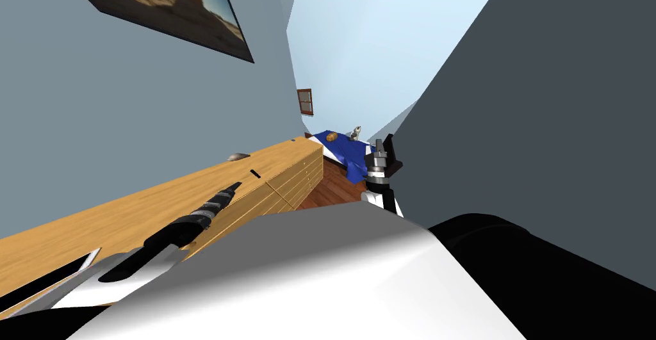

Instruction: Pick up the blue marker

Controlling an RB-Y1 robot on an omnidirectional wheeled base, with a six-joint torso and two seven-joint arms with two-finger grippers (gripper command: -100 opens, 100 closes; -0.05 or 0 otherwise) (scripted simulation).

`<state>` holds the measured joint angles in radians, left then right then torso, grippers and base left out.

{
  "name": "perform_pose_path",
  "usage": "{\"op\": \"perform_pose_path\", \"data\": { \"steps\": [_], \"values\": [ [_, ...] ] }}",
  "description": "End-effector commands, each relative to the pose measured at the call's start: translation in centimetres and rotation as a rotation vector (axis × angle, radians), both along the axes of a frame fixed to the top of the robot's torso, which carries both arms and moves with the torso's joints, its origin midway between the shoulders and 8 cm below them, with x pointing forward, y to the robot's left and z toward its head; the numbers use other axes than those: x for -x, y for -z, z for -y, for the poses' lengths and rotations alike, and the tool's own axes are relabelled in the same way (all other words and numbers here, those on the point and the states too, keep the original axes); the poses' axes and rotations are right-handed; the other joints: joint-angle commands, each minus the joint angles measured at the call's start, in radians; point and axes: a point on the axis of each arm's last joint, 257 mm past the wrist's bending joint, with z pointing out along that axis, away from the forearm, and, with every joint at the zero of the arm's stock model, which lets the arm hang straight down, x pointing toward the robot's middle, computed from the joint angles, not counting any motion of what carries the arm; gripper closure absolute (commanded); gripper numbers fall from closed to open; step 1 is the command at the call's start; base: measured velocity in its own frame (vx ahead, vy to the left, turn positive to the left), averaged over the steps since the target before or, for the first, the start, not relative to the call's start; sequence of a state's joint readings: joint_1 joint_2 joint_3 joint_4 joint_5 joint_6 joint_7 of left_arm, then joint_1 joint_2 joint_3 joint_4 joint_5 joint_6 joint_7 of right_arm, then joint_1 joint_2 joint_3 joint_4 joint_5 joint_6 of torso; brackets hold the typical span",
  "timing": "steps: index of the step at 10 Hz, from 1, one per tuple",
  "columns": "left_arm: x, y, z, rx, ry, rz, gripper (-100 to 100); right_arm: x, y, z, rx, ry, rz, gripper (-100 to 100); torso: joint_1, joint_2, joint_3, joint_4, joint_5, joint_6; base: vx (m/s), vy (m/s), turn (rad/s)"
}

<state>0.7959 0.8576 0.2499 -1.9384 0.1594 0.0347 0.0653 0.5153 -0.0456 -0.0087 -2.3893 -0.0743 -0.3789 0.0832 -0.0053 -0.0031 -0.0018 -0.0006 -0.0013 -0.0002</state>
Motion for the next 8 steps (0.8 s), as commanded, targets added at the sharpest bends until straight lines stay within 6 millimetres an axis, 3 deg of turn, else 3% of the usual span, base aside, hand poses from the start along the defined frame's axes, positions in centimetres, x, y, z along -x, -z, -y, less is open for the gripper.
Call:
{"op": "perform_pose_path", "data": {
  "steps": [1,2,3,5,8],
  "values": [
    [0.7,0.9,-2.4,-0.054,-0.028,-0.068,-100,0.0,0.0,0.0,0.0,0.0,0.0,0,0.0,0.0,0.0,0.0,0.0,0.0,0.095,-0.114,-0.082],
    [1.3,1.3,-3.8,-0.086,-0.046,-0.105,-100,0.0,0.0,0.0,0.0,0.0,0.0,0,-0.001,-0.002,-0.001,0.0,0.0,0.0,0.128,-0.121,-0.076],
    [1.3,1.3,-3.9,-0.086,-0.047,-0.107,-100,0.0,0.0,0.0,0.0,0.0,0.0,0,-0.002,-0.004,-0.002,-0.001,-0.001,0.0,0.104,-0.075,-0.006],
    [2.4,2.1,-6.8,-0.145,-0.084,-0.18,-100,0.0,0.0,0.0,0.0,0.0,0.0,0,0.002,-0.002,-0.001,0.0,0.0,0.0,0.102,-0.056,-0.042],
    [4.4,3.1,-10.9,-0.223,-0.144,-0.282,-100,0.0,0.0,0.0,0.0,0.0,0.0,0,-0.001,-0.007,-0.004,-0.002,0.0,0.0,0.177,-0.096,-0.034]
  ]
}}
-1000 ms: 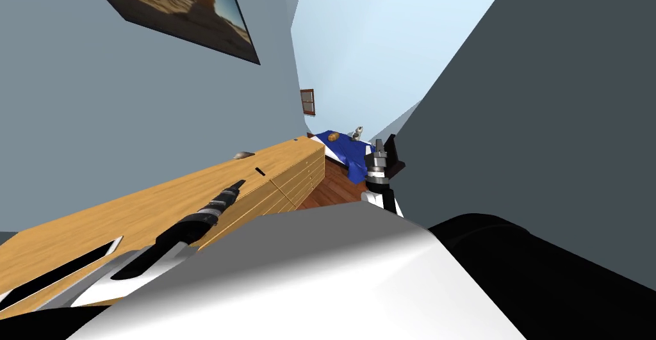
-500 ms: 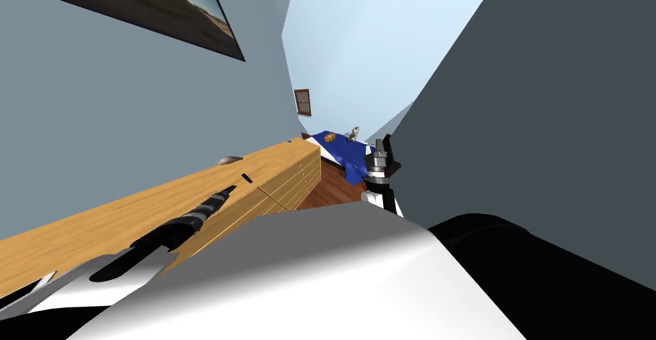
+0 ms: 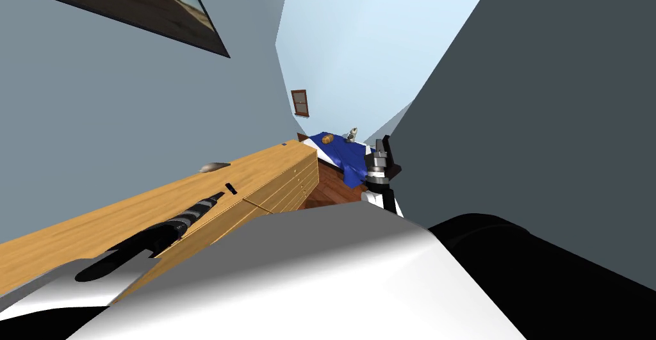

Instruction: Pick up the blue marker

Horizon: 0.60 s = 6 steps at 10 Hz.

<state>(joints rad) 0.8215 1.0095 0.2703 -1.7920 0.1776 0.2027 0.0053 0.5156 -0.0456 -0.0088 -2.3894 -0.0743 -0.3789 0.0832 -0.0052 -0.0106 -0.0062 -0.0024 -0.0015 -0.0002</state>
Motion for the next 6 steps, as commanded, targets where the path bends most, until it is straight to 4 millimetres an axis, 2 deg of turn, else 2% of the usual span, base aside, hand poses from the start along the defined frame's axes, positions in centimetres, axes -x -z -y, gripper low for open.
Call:
{"op": "perform_pose_path", "data": {
  "steps": [1,6],
  "values": [
    [1.1,0.4,-2.3,-0.04,-0.035,-0.055,-100,0.0,0.0,0.0,0.0,0.0,0.0,0,0.0,0.0,0.0,0.0,0.0,0.0,0.171,-0.071,-0.026],
    [5.3,1.9,-7.7,-0.133,-0.135,-0.204,-100,0.0,0.0,0.0,0.0,0.0,0.0,0,0.002,-0.001,-0.001,0.0,0.001,0.0,0.187,-0.056,-0.015]
  ]
}}
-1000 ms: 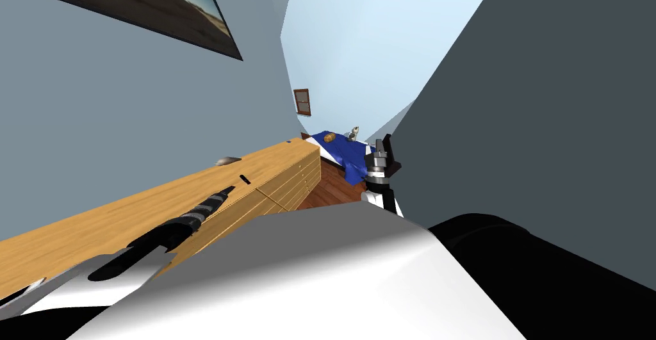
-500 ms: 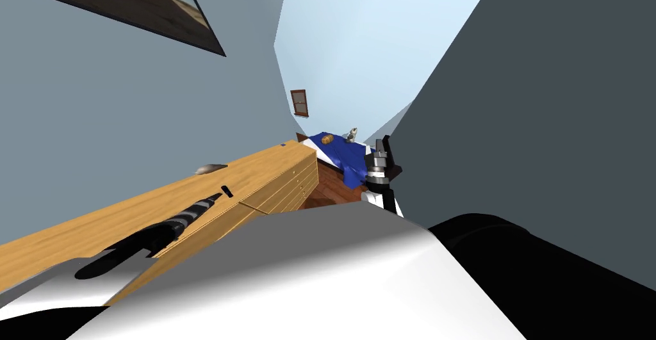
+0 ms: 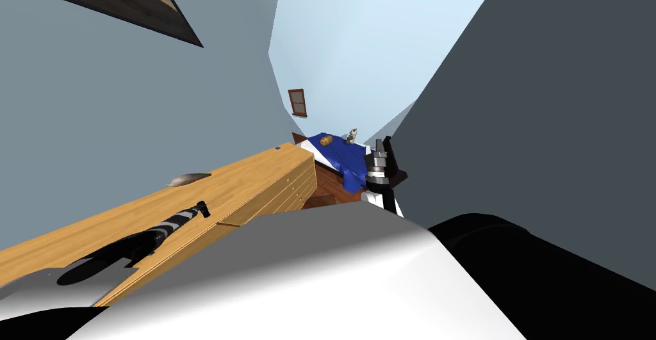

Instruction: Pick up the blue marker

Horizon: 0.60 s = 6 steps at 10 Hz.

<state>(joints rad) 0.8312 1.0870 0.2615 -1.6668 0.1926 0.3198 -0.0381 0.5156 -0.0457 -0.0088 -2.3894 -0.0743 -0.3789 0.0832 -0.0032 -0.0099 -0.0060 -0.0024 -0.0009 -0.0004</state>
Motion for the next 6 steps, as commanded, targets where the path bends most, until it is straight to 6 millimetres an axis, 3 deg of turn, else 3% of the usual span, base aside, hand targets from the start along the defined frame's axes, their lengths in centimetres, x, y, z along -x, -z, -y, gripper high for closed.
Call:
{"op": "perform_pose_path", "data": {
  "steps": [1,5,6],
  "values": [
    [1.4,0.5,-1.4,-0.025,-0.031,-0.045,-100,0.0,0.0,0.0,0.0,0.0,0.0,0,0.0,0.0,0.0,0.0,0.0,0.0,0.155,-0.061,-0.018],
    [5.8,2.3,-4.1,-0.058,-0.109,-0.16,-100,0.0,0.0,0.0,0.0,0.0,0.0,0,0.0,0.003,0.002,0.001,0.0,0.0,0.138,-0.061,-0.016],
    [5.0,1.7,-4.0,-0.056,-0.096,-0.14,-100,0.0,0.0,0.0,0.0,0.0,0.0,0,0.0,0.002,0.001,0.001,0.0,0.0,0.067,-0.023,0.001]
  ]
}}
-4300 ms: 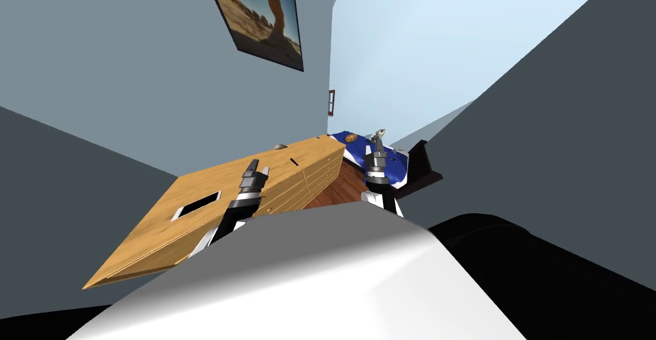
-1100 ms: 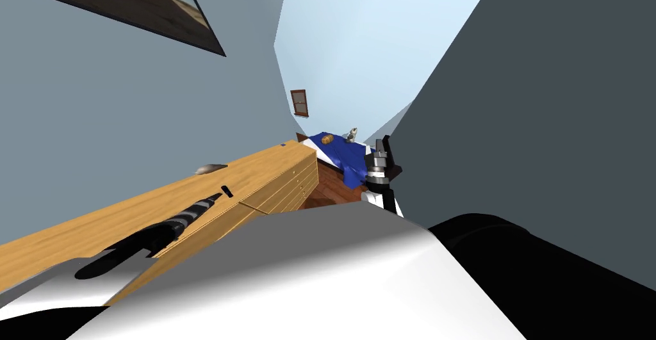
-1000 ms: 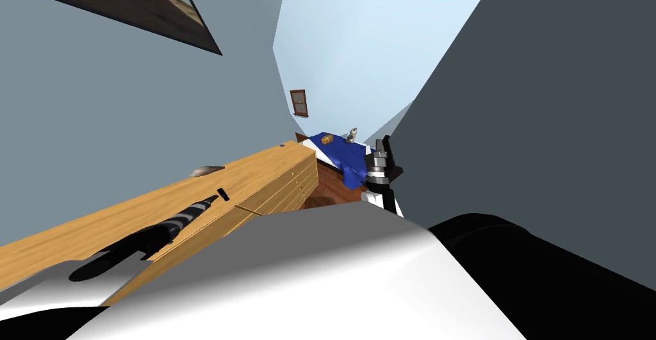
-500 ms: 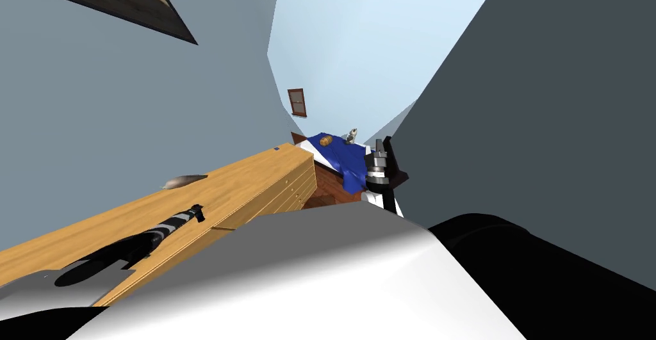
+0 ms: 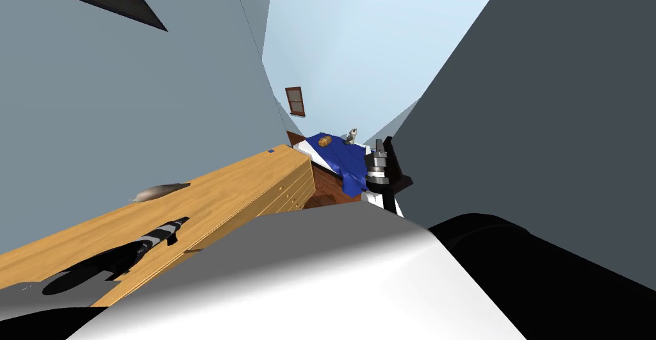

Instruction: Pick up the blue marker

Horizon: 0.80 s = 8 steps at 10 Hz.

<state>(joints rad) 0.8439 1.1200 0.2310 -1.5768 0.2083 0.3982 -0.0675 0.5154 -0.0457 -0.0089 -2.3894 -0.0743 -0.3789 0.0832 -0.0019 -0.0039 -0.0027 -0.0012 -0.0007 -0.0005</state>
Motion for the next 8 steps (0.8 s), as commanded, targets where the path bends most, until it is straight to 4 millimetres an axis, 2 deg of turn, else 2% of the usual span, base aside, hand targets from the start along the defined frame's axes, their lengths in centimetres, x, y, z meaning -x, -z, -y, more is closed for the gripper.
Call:
{"op": "perform_pose_path", "data": {
  "steps": [1,2,5,8],
  "values": [
    [0.0,0.0,0.0,0.0,0.0,0.0,0,0.0,0.0,0.0,0.0,0.0,0.0,0,0.0,0.0,0.0,0.0,0.0,0.0,0.012,-0.004,0.0],
    [0.8,0.3,-1.3,0.001,-0.046,0.001,-100,0.0,0.0,0.0,0.0,0.0,0.0,0,0.001,0.003,0.002,0.001,0.0,0.0,-0.077,-0.004,-0.325],
    [2.4,0.7,-3.4,0.0,-0.12,0.0,-100,0.0,0.0,0.0,0.0,0.0,0.0,0,0.005,0.016,0.01,0.004,0.001,0.0,-0.158,0.022,-0.295],
    [4.0,1.2,-5.3,0.0,-0.192,0.001,-100,0.0,0.0,0.0,0.0,0.0,0.0,0,0.001,0.014,0.008,0.003,0.0,0.0,-0.113,-0.025,-0.22]
  ]
}}
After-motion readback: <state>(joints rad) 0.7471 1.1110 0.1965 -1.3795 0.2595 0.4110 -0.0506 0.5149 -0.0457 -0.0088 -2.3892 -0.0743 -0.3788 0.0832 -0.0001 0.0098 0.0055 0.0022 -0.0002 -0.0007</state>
